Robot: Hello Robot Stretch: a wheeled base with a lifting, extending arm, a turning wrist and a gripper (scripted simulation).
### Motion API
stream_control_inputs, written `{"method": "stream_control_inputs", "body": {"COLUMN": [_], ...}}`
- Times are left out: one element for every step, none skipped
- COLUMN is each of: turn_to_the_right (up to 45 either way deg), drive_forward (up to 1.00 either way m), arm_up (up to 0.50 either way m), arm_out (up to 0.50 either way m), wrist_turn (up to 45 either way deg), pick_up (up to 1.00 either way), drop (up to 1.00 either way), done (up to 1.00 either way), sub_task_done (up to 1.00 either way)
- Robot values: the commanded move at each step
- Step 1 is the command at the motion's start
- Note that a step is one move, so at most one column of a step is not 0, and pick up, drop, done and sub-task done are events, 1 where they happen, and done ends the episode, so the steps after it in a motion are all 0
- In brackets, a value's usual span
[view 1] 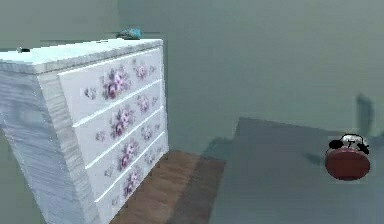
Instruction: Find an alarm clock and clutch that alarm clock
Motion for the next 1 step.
{"method": "stream_control_inputs", "body": {"turn_to_the_right": [45.0], "drive_forward": [0.0], "arm_up": [0.0], "arm_out": [0.0], "wrist_turn": [0.0], "pick_up": [0.0], "drop": [0.0], "done": [0.0], "sub_task_done": [0.0]}}
